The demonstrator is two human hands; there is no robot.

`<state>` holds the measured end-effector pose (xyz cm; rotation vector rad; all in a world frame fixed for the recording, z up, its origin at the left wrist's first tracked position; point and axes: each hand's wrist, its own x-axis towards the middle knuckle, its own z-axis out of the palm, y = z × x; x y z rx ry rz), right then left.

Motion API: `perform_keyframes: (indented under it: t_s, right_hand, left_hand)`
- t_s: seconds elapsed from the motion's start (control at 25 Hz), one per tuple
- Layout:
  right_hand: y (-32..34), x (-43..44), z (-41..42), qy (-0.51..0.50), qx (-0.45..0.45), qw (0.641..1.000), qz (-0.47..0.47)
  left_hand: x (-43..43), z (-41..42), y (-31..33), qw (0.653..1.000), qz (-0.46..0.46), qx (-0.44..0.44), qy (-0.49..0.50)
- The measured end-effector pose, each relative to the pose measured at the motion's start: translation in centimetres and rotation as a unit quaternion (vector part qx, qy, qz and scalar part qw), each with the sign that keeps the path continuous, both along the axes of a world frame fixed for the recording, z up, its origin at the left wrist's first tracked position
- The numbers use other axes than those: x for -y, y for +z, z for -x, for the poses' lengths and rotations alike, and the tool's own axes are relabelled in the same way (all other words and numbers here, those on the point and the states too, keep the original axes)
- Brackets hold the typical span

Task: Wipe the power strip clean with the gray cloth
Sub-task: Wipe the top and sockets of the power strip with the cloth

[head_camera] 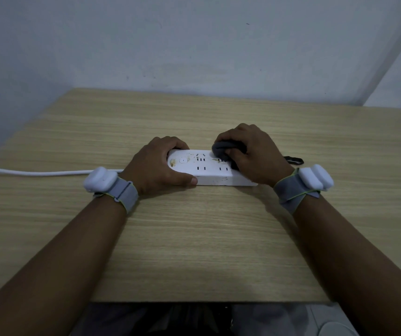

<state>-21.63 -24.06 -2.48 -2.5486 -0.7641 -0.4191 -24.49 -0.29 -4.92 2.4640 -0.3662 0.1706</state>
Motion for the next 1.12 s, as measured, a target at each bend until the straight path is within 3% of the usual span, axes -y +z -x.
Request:
perform_keyframes:
  t_s: [0.12, 0.28, 0.44, 0.6, 0.76, 0.92, 1.12]
  right_hand:
    - [0.2, 0.1, 0.4, 0.036, -0.019, 0.999, -0.032]
    - [-0.1, -0.4, -0.4, -0.039, -0.001, 0.999, 0.008]
    - [0.0, 0.8, 0.1, 0.008, -0.009, 0.999, -0.038]
    - [-0.1, 0.7, -0.2, -0.053, -0.006, 0.998, -0.019]
    - [0.4, 2.4, 0.4, -0.016, -0.03, 0.997, -0.066]
    - [0.3, 3.5, 0.8, -0.052, -0.029, 0.994, -0.088]
    - [1.0, 4.2, 0.9, -0.009, -0.107, 0.989, -0.106]
  left_hand:
    - [0.0, -0.1, 0.1, 1.0, -0.002, 0.007, -0.004]
    - [0.0, 0.0, 0.1, 1.0, -0.003, 0.013, -0.007]
    - [-0.1, 0.0, 0.0, 1.0, -0.007, 0.013, -0.009]
    - [0.2, 0.1, 0.2, 0.999, -0.02, 0.022, -0.016]
    - [1.5, 0.6, 0.3, 0.997, -0.048, 0.04, -0.041]
    - [2.9, 0.6, 0.3, 0.996, -0.061, 0.07, -0.018]
    - [3.4, 0.3, -0.3, 0.994, -0.065, 0.083, 0.019]
